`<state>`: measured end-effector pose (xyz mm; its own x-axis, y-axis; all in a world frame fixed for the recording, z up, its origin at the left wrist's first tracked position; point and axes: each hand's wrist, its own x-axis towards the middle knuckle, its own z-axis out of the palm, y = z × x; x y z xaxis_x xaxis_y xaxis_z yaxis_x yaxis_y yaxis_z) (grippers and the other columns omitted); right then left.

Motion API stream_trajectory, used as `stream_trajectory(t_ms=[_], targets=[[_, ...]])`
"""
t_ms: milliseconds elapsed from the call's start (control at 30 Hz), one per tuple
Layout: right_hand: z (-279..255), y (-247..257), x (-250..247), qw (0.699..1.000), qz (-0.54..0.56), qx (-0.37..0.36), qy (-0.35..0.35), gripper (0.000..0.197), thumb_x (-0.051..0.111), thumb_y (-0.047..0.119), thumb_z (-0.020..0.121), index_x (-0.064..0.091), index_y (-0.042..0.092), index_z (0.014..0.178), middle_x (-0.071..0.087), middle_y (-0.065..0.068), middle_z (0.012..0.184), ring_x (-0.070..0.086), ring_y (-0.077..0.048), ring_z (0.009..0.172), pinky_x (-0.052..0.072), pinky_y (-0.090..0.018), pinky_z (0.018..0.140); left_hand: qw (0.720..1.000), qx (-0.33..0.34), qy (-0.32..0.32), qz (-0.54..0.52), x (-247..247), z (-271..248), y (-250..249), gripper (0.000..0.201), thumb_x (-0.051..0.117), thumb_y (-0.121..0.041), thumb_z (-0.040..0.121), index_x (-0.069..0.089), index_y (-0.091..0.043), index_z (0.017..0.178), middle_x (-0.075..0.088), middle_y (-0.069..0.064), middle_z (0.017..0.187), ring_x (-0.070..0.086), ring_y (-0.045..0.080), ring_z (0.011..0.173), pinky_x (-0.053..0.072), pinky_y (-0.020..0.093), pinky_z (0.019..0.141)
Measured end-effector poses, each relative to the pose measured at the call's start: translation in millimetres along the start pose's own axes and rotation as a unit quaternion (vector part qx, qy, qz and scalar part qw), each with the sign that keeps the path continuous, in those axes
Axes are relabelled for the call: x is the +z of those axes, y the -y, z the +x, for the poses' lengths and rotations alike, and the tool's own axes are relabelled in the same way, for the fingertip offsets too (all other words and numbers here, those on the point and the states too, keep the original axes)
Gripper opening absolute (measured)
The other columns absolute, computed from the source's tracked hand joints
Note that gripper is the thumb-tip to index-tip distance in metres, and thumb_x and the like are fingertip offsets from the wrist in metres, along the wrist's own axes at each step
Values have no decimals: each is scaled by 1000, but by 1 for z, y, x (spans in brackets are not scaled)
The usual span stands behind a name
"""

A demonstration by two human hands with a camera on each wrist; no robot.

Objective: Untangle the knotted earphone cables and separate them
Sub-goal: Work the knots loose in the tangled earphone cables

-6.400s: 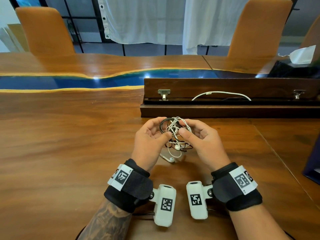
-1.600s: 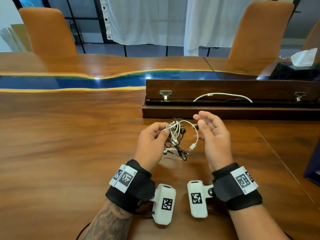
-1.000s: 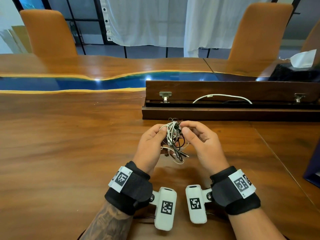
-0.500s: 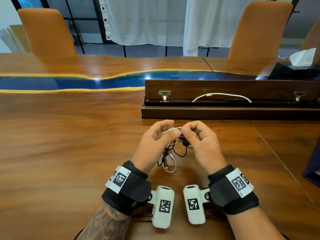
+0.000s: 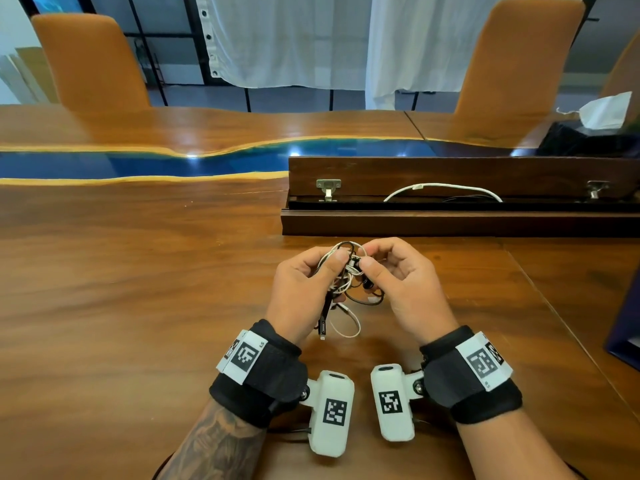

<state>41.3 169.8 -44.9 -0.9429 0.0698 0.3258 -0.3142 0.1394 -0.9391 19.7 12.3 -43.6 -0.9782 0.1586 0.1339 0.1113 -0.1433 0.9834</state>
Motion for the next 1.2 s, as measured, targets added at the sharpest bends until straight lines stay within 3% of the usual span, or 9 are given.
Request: stream_trajectory(t_ms=[100,267,433,533,633,767,967,1100,1200], targets=[[0,-1,0,999,-18,-11,-27,13,67,6,94,63,19,96,68,6,86,65,-9,78,55,-21,67,1000,-3,7,10,1,0,0,18,62,-16,97,75,-12,109,75,10,95,68,16,81,60,30,66],[1,-5,0,994,-56,-25,-89,16,71,9,91,58,19,93,61,-11,85,62,-27,79,56,-35,67,998,11,37,42,3,-1,2,22,67,-6,94,72,-15,113,74,7,103,69,17,88,60,30,71],[0,-4,1,999,-22,-5,-34,22,68,16,95,61,24,114,67,4,98,68,-13,86,55,-24,69,999,33,-2,21,0,0,1,22,66,-2,93,71,-14,112,75,4,103,70,20,95,59,27,76],[0,-4,1,999,-31,-4,-18,12,68,19,95,68,22,107,72,10,96,69,-12,89,55,-22,71,999,37,-17,29,1,1,3,19,68,-5,93,70,-12,110,76,3,101,70,15,93,55,22,78],[0,-4,0,999,-14,-13,-34,10,71,17,93,67,20,102,73,3,95,70,-14,89,57,-24,76,995,55,-25,80,1,2,4,18,69,-11,93,73,-16,110,75,0,103,68,13,97,55,27,84],[0,-3,0,999,-5,-7,-37,5,70,17,93,68,16,97,72,10,89,68,-6,84,54,-19,72,972,124,-51,194,-1,1,4,38,75,-14,88,62,-35,117,60,-12,120,57,4,107,50,23,86],[0,0,-1,999,-25,-13,-40,10,62,20,98,71,20,95,71,12,87,66,-3,84,53,-16,71,967,150,-10,207,-2,-1,-3,16,72,-12,89,69,-26,96,65,-7,95,60,12,83,53,26,71],[0,-1,1,999,-26,-9,-41,14,59,14,100,71,20,96,72,9,91,67,-6,86,54,-18,71,965,145,-26,219,-2,-2,-3,10,66,-13,94,67,-23,90,65,-10,90,60,8,84,49,17,72],[0,-3,3,998,-24,-10,-49,11,61,14,99,71,18,96,72,13,88,68,-5,85,54,-17,70,966,152,-25,209,-2,-3,-5,10,63,-15,96,64,-24,92,64,-10,93,60,9,88,52,25,72]])
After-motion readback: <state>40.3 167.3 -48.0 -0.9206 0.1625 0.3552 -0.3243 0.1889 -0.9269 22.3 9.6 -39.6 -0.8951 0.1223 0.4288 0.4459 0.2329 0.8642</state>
